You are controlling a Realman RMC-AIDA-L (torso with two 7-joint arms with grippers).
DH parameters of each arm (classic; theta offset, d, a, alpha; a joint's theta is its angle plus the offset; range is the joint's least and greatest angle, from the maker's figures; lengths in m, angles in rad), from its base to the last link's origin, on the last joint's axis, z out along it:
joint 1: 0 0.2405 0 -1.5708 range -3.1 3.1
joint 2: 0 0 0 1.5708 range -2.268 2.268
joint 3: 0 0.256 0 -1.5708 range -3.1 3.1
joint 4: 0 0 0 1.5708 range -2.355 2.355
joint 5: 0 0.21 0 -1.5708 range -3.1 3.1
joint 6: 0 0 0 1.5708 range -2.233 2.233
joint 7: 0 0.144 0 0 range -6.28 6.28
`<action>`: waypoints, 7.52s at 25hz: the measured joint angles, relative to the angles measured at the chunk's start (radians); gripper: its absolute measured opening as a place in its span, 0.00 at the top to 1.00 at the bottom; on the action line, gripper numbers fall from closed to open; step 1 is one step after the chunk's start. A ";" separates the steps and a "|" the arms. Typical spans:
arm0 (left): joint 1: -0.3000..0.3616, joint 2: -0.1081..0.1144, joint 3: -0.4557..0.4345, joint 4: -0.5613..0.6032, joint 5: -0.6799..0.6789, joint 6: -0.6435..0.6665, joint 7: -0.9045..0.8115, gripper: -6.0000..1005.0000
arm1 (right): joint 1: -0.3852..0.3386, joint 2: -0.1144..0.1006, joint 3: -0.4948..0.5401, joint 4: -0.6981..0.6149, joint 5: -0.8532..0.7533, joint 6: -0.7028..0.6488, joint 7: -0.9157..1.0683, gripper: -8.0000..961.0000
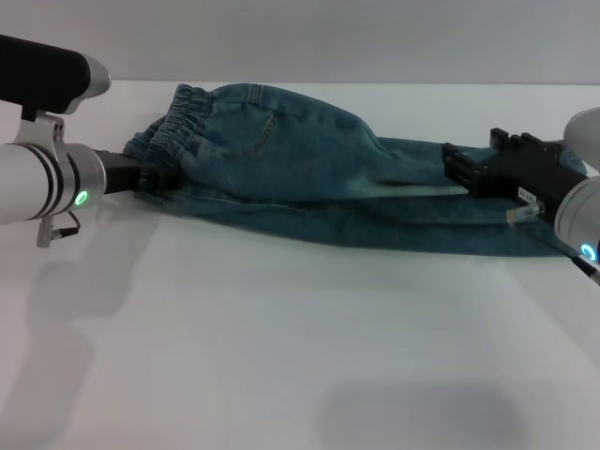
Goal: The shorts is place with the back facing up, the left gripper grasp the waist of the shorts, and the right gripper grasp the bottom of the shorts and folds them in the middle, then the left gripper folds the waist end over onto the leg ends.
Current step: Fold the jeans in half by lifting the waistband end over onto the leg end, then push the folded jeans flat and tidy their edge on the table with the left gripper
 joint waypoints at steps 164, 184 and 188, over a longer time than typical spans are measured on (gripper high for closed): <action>0.241 -0.007 0.758 -0.355 -0.213 0.800 0.026 0.97 | 0.110 -0.004 0.101 0.353 -0.049 -0.408 0.224 0.35; 0.177 -0.004 0.851 -0.129 -0.210 1.072 -0.079 0.45 | -0.020 0.004 -0.041 0.329 -0.195 -0.765 0.225 0.34; 0.230 -0.007 0.896 0.021 -0.210 1.316 -0.084 0.30 | -0.036 0.004 -0.159 0.428 -0.248 -1.053 0.239 0.34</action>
